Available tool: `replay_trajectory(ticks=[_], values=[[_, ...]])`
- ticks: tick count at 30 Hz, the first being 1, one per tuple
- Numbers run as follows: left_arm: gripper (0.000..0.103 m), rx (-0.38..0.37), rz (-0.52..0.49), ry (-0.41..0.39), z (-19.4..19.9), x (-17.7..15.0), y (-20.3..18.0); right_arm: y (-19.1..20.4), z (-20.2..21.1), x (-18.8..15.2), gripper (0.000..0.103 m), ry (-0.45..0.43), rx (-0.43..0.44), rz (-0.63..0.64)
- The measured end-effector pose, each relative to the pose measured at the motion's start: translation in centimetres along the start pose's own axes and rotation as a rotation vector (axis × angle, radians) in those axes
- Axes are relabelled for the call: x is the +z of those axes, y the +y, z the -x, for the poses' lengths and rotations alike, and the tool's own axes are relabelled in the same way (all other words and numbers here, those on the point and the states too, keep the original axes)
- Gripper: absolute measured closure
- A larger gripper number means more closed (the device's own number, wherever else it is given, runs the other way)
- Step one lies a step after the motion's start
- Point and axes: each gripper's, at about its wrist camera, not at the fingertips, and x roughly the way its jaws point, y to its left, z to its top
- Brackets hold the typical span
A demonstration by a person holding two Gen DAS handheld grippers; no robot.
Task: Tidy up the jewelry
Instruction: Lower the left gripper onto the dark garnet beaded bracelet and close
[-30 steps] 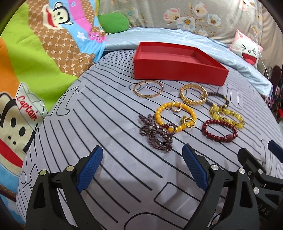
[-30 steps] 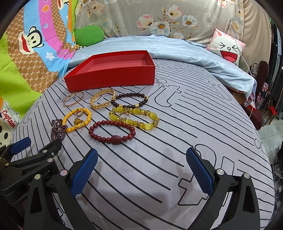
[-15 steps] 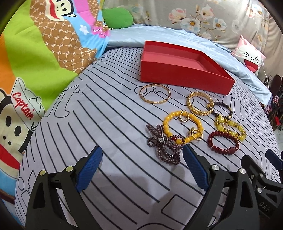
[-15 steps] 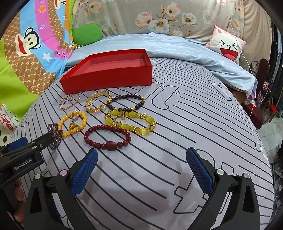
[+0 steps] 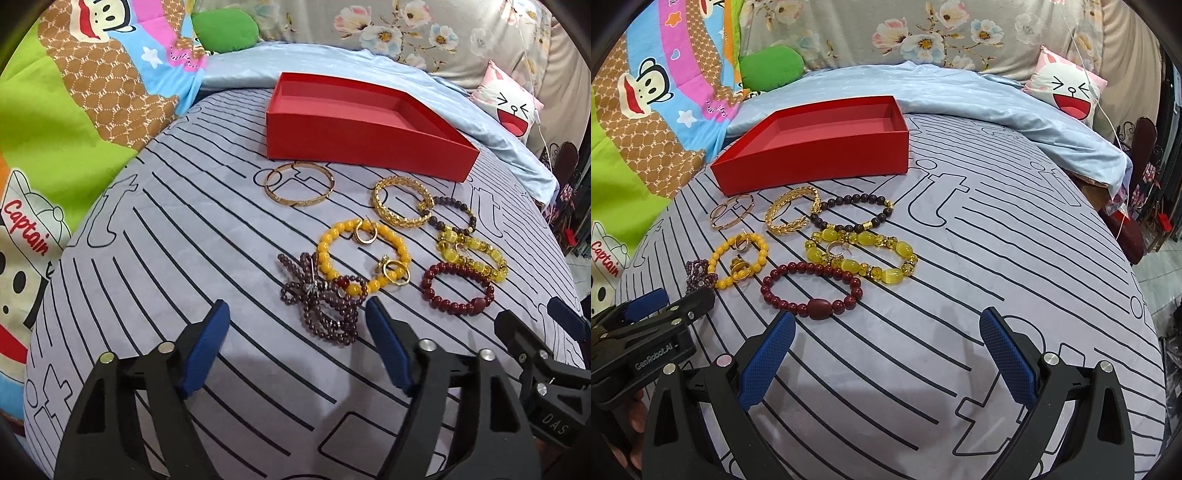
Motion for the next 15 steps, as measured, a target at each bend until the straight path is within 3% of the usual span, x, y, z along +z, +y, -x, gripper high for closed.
replay_trajectory(ticks=[2, 12, 15], values=[[0.040, -0.013, 0.000, -0.004, 0.00, 0.11, 0.00, 0.03, -0.04, 0.02, 0.007, 0.001, 0.001, 0.001], [0.094, -0.107, -0.027, -0.002, 0.17, 0.18, -0.64, 0.44, 0.01, 0.21, 0.007, 0.002, 0.026, 0.015], [0.096, -0.110, -0.029, -0.010, 0.44, 0.22, -0.65, 0.55, 0.09, 0.32, 0.008, 0.000, 0.031, 0.019]])
